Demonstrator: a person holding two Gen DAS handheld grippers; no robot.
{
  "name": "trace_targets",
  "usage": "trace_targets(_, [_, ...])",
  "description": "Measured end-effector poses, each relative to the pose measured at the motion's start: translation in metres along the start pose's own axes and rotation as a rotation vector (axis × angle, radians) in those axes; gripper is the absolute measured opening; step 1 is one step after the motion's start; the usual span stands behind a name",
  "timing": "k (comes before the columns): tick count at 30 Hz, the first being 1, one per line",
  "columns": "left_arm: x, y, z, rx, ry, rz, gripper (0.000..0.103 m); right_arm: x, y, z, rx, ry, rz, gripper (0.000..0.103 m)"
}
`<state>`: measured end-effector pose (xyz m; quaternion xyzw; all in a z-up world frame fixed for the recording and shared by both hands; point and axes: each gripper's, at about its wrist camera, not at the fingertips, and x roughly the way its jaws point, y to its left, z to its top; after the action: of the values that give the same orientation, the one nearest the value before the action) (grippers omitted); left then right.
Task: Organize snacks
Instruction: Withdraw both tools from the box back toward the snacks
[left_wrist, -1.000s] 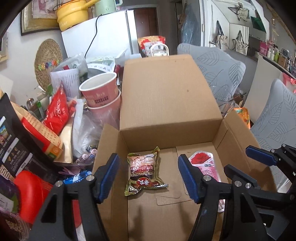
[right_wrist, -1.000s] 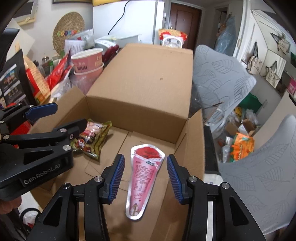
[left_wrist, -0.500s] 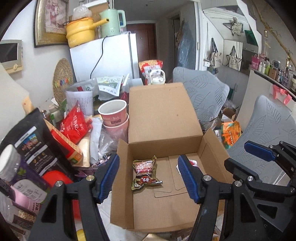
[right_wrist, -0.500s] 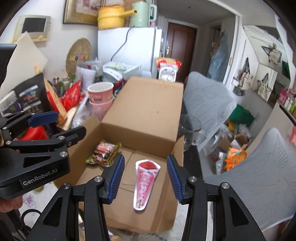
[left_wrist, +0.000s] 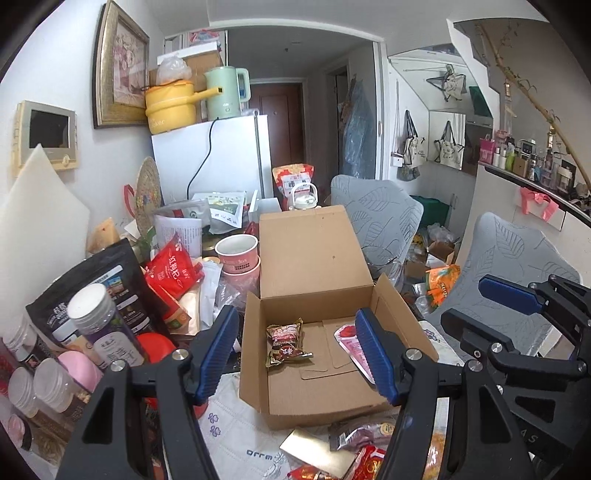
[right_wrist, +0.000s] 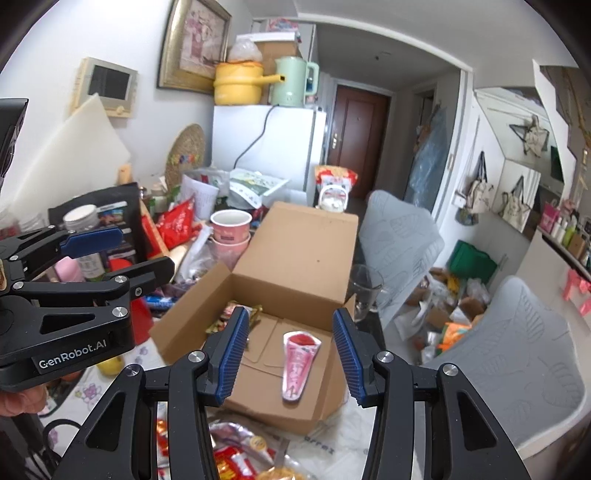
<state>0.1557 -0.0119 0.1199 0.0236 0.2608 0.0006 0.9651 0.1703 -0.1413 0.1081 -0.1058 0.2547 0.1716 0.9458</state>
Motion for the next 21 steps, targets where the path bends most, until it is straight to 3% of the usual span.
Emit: trace_targets(21, [-0.081, -0.008, -0.069, 0.031, -0.030, -0.053, 0.065, -0.085, 0.033, -0.058, 0.008, -0.054, 0.012, 0.047])
